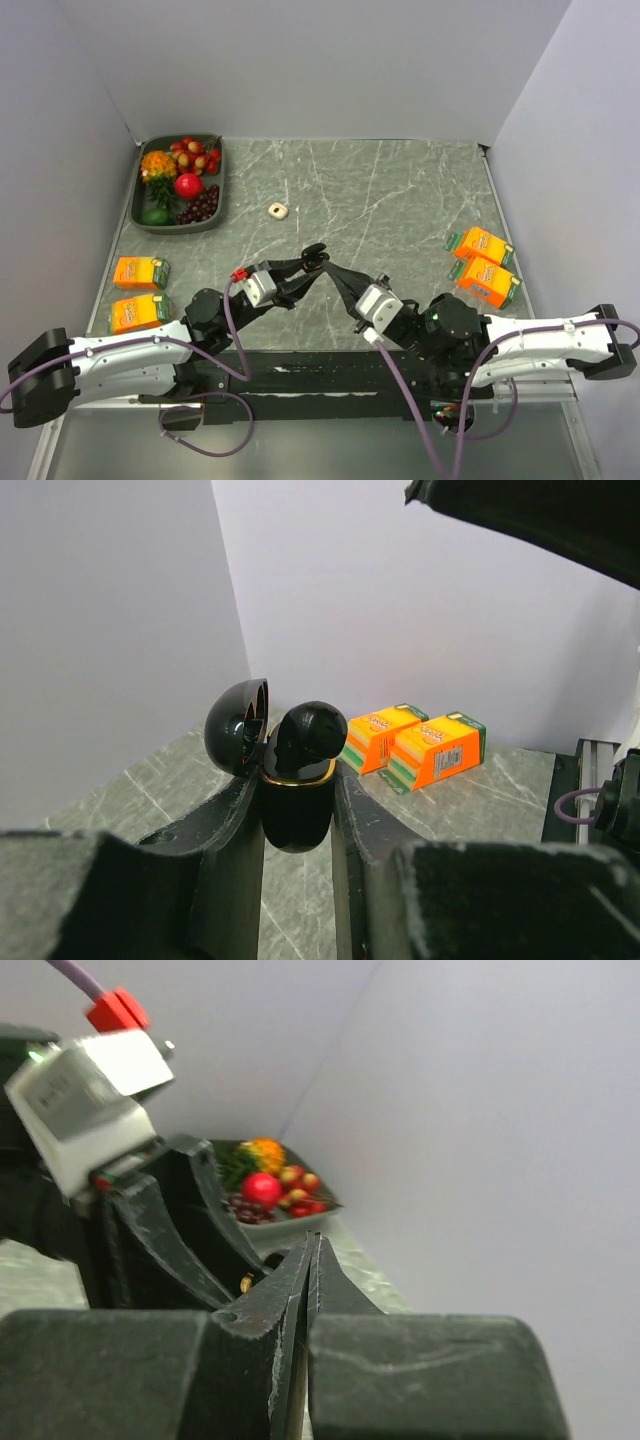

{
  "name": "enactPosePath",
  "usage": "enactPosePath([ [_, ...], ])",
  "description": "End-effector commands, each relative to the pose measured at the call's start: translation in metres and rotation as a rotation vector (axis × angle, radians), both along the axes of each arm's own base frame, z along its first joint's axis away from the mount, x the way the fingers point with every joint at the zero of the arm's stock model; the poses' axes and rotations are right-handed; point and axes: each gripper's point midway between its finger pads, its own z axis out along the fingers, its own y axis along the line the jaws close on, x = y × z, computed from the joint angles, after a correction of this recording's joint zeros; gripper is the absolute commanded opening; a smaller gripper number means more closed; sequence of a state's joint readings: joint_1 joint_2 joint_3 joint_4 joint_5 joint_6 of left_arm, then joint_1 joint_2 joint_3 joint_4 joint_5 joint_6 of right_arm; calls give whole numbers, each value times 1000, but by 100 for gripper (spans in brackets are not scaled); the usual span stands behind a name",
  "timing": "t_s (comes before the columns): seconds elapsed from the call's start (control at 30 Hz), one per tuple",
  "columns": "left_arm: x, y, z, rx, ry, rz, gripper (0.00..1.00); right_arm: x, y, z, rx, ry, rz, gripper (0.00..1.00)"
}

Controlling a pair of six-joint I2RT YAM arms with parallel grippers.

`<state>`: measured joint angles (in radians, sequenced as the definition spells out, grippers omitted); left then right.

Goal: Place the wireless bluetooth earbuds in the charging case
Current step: Place the earbud in the charging case.

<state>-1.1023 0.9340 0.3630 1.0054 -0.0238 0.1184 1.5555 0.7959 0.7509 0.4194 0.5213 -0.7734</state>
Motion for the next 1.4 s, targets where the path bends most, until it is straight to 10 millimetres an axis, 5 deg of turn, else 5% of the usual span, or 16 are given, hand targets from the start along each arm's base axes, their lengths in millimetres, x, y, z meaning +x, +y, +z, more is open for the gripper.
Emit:
enactPosePath([
  [0.0,-2,6,18,-64,-26,0,1,-12,14,4,7,74,86,0],
  [0.23,-4,7,20,-70,-28,-7,1,-12,29,-13,-46,109,104,0],
  [1.37,-8,11,28,-98,-38,-17,1,38,13,-32,-54,210,-56,0],
])
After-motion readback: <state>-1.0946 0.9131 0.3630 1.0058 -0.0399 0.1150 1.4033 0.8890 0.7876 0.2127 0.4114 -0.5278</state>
